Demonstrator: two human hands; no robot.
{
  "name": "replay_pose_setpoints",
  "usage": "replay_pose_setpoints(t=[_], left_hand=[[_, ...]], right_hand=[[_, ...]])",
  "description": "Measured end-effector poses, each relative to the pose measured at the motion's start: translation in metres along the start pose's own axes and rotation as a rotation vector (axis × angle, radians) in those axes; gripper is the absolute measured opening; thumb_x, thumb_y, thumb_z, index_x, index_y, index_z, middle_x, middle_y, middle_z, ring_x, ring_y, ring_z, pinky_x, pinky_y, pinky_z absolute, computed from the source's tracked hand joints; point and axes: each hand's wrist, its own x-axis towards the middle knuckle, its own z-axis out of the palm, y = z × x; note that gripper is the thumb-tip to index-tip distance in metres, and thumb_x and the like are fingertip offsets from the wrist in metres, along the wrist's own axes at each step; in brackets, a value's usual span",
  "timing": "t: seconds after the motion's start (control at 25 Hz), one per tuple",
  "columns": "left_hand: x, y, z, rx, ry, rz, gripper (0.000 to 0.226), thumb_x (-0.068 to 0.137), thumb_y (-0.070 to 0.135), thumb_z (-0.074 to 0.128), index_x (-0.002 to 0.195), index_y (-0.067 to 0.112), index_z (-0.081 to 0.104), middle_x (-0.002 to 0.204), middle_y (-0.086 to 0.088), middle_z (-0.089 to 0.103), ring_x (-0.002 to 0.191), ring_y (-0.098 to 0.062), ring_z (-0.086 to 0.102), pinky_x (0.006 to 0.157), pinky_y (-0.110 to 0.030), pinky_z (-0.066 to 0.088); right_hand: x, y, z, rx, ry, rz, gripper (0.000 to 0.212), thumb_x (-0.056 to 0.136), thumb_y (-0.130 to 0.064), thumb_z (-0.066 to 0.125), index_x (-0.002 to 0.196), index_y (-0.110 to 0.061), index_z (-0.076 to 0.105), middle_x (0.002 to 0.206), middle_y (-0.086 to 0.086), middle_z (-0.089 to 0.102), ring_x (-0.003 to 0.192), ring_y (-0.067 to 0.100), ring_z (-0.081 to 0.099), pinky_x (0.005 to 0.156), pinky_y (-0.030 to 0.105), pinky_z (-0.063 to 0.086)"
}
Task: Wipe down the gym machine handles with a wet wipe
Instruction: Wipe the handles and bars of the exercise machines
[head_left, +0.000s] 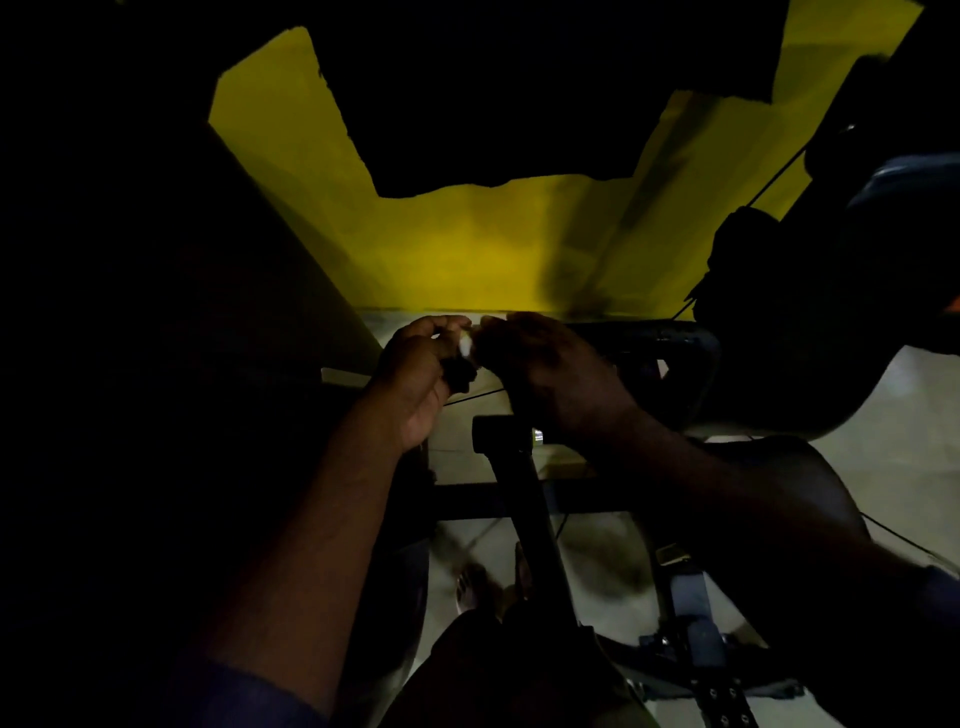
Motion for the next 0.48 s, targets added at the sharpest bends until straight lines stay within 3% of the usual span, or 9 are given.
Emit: replay_pose_setpoints(t=[0.08, 0.2, 0.28, 0.36, 0.48], left_hand=[[0.0, 0.001, 0.0, 0.04, 0.005, -0.004, 0.022, 0.108, 0.005, 0.043, 0.103, 0.012, 0.063, 0.082, -0.01, 0.06, 0.054, -0.017, 0.052, 0.047, -0.023, 0.039], [0.002, 0.001, 0.001, 0.1, 0.016, -0.002, 0.023, 0.11, 0.009, 0.04, 0.102, 0.013, 0.061, 0.08, -0.01, 0.057, 0.054, -0.018, 0.047, 0.045, -0.022, 0.035], [0.004, 0.001, 0.003, 0.146, 0.029, 0.001, 0.024, 0.111, 0.011, 0.038, 0.103, 0.013, 0.06, 0.082, -0.012, 0.059, 0.052, -0.017, 0.046, 0.045, -0.022, 0.034], [0.004, 0.001, 0.004, 0.185, 0.031, -0.014, 0.024, 0.112, 0.013, 0.037, 0.102, 0.013, 0.059, 0.084, -0.014, 0.062, 0.05, -0.017, 0.046, 0.044, -0.022, 0.035], [0.0, -0.002, -0.001, 0.183, 0.03, -0.056, 0.023, 0.112, 0.02, 0.04, 0.1, 0.011, 0.056, 0.08, -0.014, 0.061, 0.053, -0.021, 0.049, 0.044, -0.023, 0.038]], right_hand=[[-0.022, 0.028, -0.016, -0.006, -0.028, 0.005, 0.051, 0.086, -0.002, 0.06, 0.136, -0.007, 0.065, 0.139, 0.018, 0.064, 0.122, 0.039, 0.064, 0.104, 0.051, 0.049], [-0.065, 0.055, -0.054, -0.024, -0.038, 0.082, 0.056, 0.082, 0.001, 0.073, 0.137, -0.006, 0.064, 0.14, 0.014, 0.064, 0.122, 0.037, 0.065, 0.098, 0.054, 0.051], [-0.076, 0.063, -0.074, -0.017, 0.014, 0.198, 0.047, 0.079, -0.001, 0.078, 0.125, -0.007, 0.071, 0.123, 0.015, 0.072, 0.106, 0.033, 0.069, 0.088, 0.049, 0.055], [-0.05, 0.049, -0.079, 0.008, 0.054, 0.387, 0.021, 0.089, -0.022, 0.065, 0.107, -0.016, 0.074, 0.099, 0.01, 0.074, 0.088, 0.03, 0.069, 0.071, 0.041, 0.055], [0.021, 0.023, -0.035, 0.002, -0.14, 0.441, 0.047, 0.098, -0.049, 0.031, 0.098, -0.016, 0.064, 0.091, 0.004, 0.068, 0.078, 0.027, 0.066, 0.061, 0.029, 0.038]])
